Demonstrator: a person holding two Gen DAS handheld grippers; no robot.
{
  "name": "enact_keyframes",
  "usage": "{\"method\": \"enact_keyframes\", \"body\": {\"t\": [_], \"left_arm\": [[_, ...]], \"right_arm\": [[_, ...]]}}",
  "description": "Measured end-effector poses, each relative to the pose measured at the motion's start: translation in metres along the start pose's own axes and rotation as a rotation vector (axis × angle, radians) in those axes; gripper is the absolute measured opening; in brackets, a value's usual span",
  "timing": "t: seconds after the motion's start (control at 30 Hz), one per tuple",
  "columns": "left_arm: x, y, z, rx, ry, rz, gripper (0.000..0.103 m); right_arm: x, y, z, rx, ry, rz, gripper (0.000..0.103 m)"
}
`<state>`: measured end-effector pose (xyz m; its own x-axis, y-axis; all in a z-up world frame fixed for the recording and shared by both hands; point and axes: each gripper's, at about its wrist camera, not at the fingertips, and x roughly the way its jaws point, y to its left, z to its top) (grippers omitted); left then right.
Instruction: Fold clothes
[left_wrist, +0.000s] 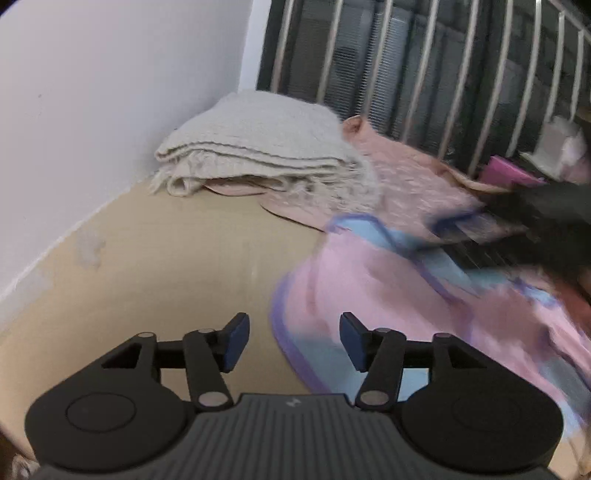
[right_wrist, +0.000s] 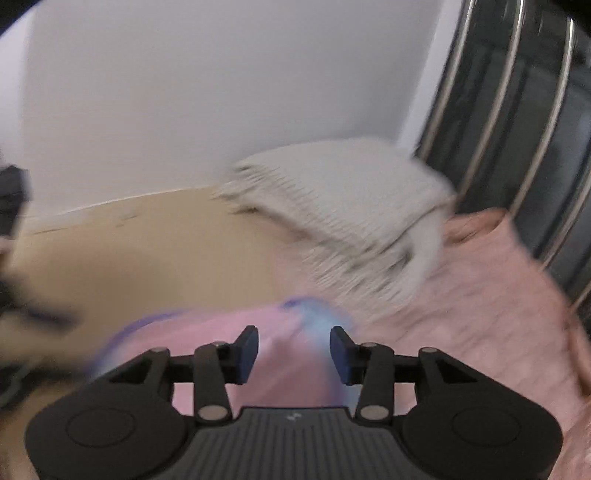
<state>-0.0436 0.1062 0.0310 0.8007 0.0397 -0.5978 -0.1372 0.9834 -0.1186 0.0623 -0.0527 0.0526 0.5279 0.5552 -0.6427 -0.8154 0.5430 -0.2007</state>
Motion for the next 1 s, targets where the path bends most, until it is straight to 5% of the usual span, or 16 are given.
{"method": "enact_keyframes", "body": {"t": [0.1,0.4,0.47,0.53,0.63,0.8,0.9,1.0], "left_arm": [[0.035,0.006,0.023,0.028,0.059,0.107,0.057],[0.061,0.002,0.023,0.072,0.069,0.143,0.063],[0.057,0.016,0.018,0.043,0.028,0.293,0.062],[0.047,0.031,0.011,-0.025,0.020,0.317,0.062],[0.029,0.037,0.002,-0.088,0.024,0.288,0.063],[0.009,0.035,0.005,-0.130,-0.052,0.106,0.074],[0.018,0.017,0.009,-0.058,-0.044,0.013,0.074],[0.030,0.003,0.004,-0.012,0.015,0.016,0.073]], "right_arm": [[-0.016,0.021,-0.025,-0.016,0.033,-0.039,0.042],[-0.030,0.033,-0.076,0.113,0.058,-0.014,0.043],[-0.032,0.030,-0.081,0.166,0.047,-0.012,0.043],[-0.034,0.028,-0.086,0.198,0.037,-0.018,0.044],[-0.040,0.032,-0.090,0.193,0.023,-0.015,0.044],[-0.051,0.038,-0.091,0.181,-0.012,-0.029,0.044],[-0.060,0.036,-0.091,0.209,-0.051,-0.040,0.044],[-0.062,0.030,-0.082,0.231,-0.063,-0.053,0.043]]}}
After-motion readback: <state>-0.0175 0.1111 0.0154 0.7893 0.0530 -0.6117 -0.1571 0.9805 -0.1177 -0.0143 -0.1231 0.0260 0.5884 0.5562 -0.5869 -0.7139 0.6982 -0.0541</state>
